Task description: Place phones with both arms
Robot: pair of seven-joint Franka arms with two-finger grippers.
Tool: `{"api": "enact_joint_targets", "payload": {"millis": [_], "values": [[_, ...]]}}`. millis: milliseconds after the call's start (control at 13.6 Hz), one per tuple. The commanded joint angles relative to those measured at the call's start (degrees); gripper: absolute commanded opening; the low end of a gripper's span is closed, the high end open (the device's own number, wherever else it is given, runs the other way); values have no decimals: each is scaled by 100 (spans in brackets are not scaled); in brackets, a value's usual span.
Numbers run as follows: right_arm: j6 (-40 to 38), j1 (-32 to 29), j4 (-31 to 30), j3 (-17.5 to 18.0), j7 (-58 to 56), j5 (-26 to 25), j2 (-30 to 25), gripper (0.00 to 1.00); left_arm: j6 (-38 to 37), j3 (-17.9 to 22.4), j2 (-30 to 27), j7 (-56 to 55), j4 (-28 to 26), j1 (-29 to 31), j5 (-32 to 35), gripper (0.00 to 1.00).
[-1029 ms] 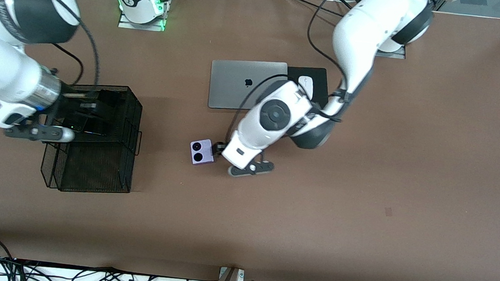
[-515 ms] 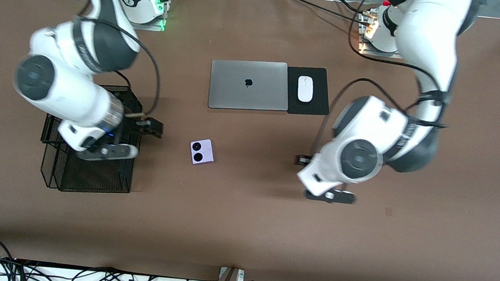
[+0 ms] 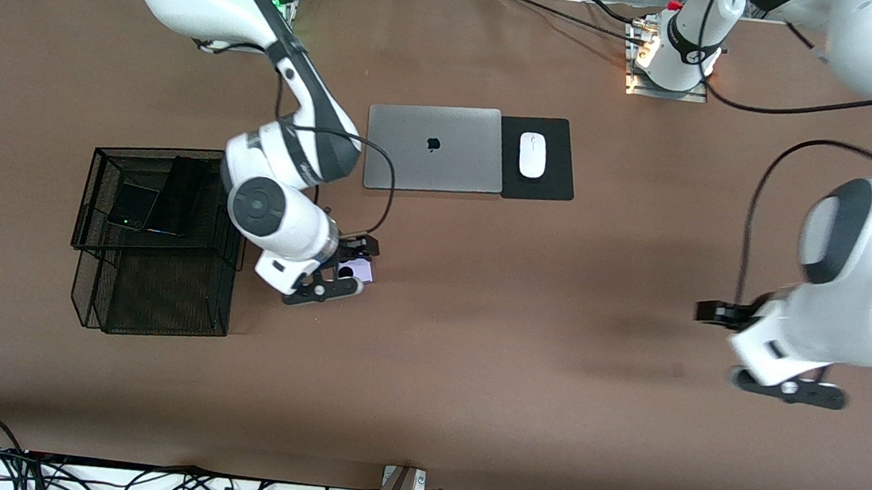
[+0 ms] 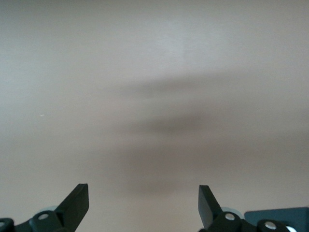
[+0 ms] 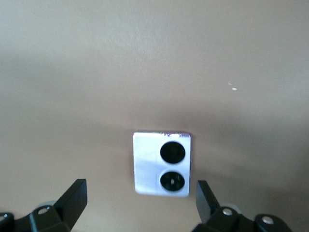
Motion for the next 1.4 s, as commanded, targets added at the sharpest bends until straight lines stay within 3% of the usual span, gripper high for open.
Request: {"api": "enact_joint_targets", "payload": {"millis": [0,221,515,1323], "values": [[458,-10,-359,-31,-338,-144,54,100,52,-102,-879,71,-992,137,37,100],[477,-1,-535,-40,-356,-372,72,100,183,-110,-1547,62,-1632,347,-295,100],[722,8,-579,-31,-286,-364,160,100,1052,-111,-2725,89,-3109,524,-595,100],[1443,69,-799,-31,-268,-364,371,100,1616,-111,-3675,106,-4113,620,-762,100]]}}
